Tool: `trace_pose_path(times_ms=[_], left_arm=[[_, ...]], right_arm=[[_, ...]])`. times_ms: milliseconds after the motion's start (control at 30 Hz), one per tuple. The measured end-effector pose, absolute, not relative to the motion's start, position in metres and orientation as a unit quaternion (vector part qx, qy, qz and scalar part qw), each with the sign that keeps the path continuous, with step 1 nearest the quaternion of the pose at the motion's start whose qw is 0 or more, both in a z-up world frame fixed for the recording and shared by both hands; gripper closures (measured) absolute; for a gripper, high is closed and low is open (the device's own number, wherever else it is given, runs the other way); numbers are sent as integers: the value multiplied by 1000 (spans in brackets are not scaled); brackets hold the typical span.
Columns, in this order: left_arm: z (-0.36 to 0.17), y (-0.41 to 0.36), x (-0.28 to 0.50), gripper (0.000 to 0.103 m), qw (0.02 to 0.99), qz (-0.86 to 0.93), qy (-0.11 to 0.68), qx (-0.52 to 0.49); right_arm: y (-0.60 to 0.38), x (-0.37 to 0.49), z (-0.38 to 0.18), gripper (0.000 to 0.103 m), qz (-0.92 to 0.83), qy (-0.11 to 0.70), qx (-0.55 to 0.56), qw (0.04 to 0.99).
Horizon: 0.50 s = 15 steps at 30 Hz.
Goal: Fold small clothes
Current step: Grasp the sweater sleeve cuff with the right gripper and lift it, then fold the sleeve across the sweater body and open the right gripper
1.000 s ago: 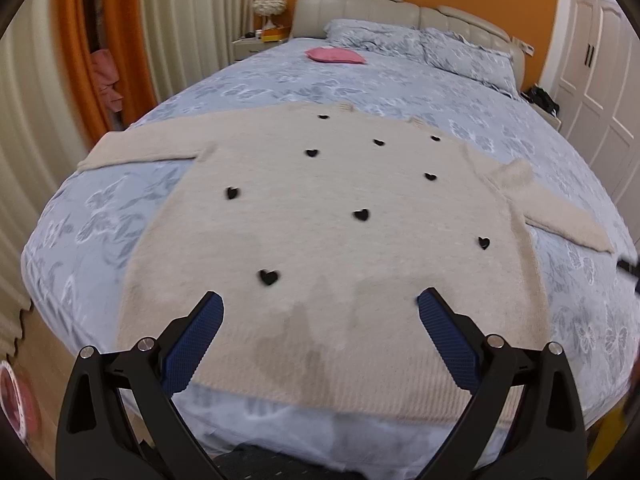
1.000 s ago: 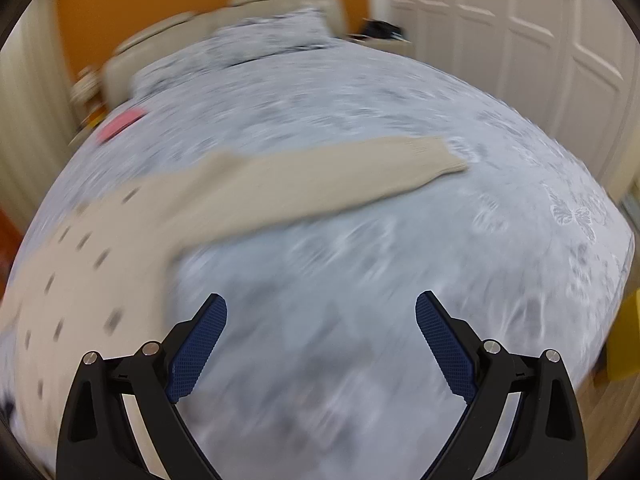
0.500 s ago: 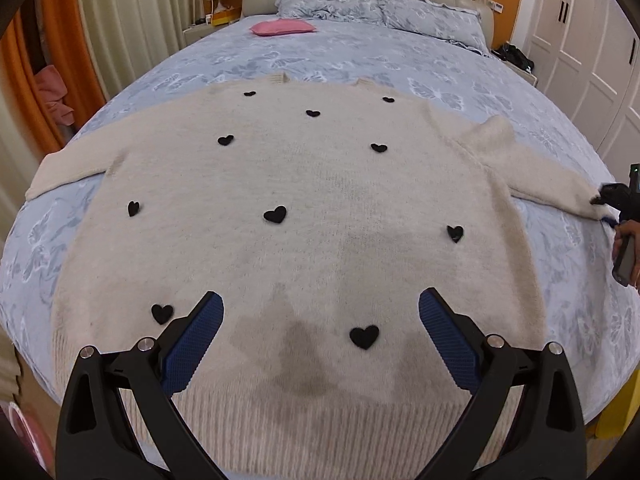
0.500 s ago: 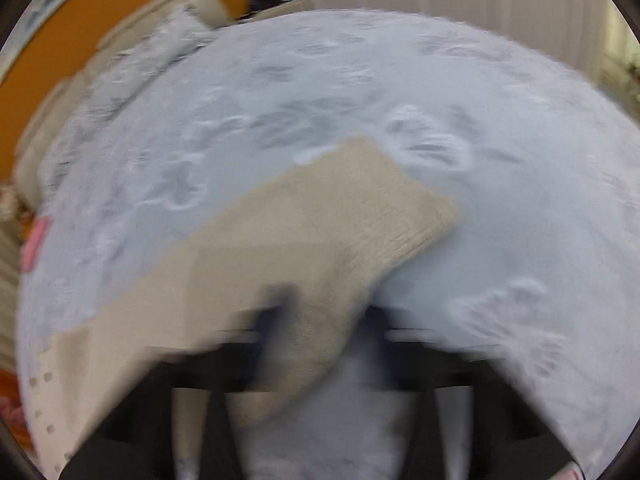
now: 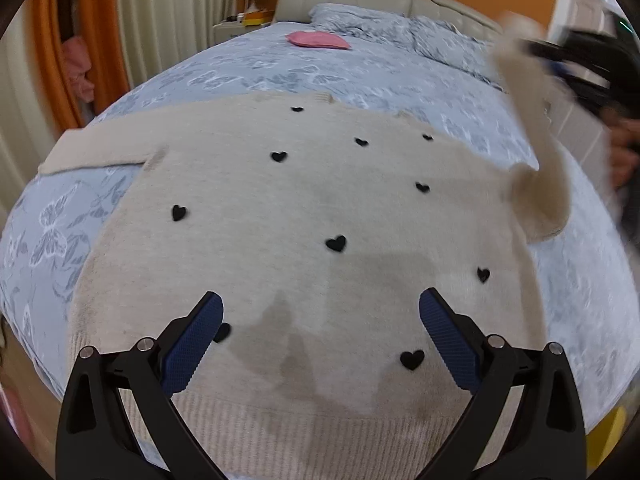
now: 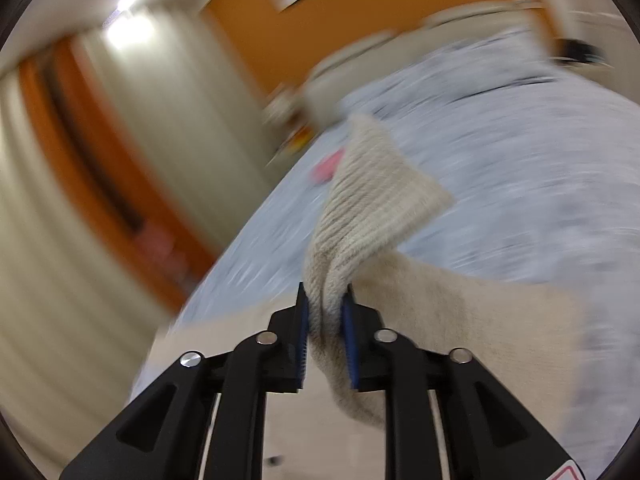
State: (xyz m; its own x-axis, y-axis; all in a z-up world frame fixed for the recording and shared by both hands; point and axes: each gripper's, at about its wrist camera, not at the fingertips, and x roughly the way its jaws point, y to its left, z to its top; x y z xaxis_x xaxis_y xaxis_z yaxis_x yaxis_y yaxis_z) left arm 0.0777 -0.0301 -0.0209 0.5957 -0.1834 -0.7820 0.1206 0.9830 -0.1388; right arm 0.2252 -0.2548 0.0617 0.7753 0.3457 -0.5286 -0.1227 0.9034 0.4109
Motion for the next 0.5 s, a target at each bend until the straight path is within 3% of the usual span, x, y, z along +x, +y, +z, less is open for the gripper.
trace_pose_path(times_ms=[100, 133, 167, 233, 467, 500], left_arm=[[-14, -14, 92, 5, 884, -99, 450, -77], [-13, -8, 100, 5, 881, -104, 452, -91], [-12, -2, 107, 5, 879, -111, 452, -108], [-14, 8, 130, 5, 872, -121, 453, -141], [-61, 7, 247, 5, 849, -98, 473, -215], [-71, 7, 261, 10, 840, -93, 482, -230]], right_arm=[[-177, 234, 46, 82, 152, 342, 99, 922], [-172, 228, 46, 78, 147, 336, 91, 926], [-178, 213, 47, 60, 127, 326, 88, 933], [-215, 183, 43, 41, 73, 318, 86, 941], [-326, 126, -39, 40, -79, 441, 102, 888], [-329, 129, -46, 40, -82, 447, 103, 885]])
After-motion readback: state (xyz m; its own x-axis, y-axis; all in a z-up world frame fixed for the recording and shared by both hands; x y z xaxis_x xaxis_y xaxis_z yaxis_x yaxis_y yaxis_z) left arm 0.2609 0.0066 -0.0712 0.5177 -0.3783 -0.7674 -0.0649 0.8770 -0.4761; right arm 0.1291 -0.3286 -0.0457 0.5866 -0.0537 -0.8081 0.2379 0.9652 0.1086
